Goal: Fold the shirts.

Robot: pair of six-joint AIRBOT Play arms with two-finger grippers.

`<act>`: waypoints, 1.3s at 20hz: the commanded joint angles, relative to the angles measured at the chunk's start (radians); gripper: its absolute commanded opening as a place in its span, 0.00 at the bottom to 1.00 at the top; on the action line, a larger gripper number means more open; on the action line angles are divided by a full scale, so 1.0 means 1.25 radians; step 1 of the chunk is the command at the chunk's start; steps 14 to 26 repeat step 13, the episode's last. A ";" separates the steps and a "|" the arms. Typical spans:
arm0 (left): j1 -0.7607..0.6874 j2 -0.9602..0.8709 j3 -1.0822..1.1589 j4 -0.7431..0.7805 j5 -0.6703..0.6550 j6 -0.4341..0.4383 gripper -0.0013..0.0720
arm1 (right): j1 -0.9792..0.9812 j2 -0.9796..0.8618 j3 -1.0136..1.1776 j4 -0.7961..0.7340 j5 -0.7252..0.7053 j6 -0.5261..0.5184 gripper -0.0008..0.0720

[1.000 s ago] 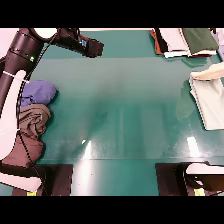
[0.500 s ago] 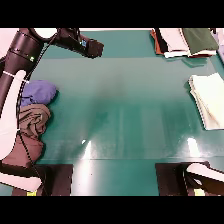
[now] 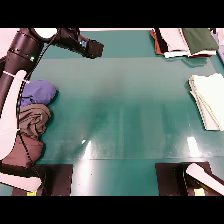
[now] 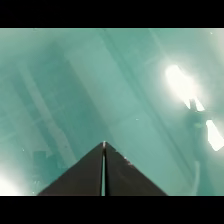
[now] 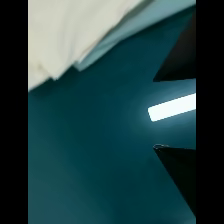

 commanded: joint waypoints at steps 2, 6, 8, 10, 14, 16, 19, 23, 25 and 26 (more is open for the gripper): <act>0.000 0.000 0.000 0.000 0.005 -0.011 0.05 | 0.261 0.046 0.001 0.049 -0.038 0.001 0.66; 0.000 0.000 0.000 0.000 0.007 -0.011 0.05 | 0.466 0.046 0.001 0.049 -0.079 0.000 0.56; 0.000 0.000 0.000 0.000 0.007 -0.011 0.05 | 0.537 0.046 0.001 0.049 -0.094 -0.001 0.04; 0.000 0.000 0.000 0.000 0.007 -0.011 0.05 | 0.582 0.046 0.001 0.049 -0.106 -0.006 0.04; 0.000 0.000 0.000 0.000 0.007 -0.011 0.05 | 0.607 0.046 0.001 0.049 -0.108 -0.006 0.04; 0.000 0.000 0.000 0.000 0.007 -0.011 0.05 | 0.607 0.046 0.001 0.049 -0.108 -0.006 0.04; 0.000 0.000 0.000 0.000 0.007 -0.011 0.05 | 0.607 0.046 0.001 0.049 -0.108 -0.006 0.04; 0.000 0.000 0.000 0.000 0.007 -0.011 0.05 | 0.607 0.046 0.001 0.049 -0.108 -0.006 0.04; 0.000 0.000 0.000 0.000 0.007 -0.011 0.05 | 0.607 0.046 0.001 0.049 -0.108 -0.006 0.04; 0.000 0.000 0.000 0.000 0.007 -0.011 0.05 | 0.607 0.046 0.001 0.049 -0.108 -0.006 0.04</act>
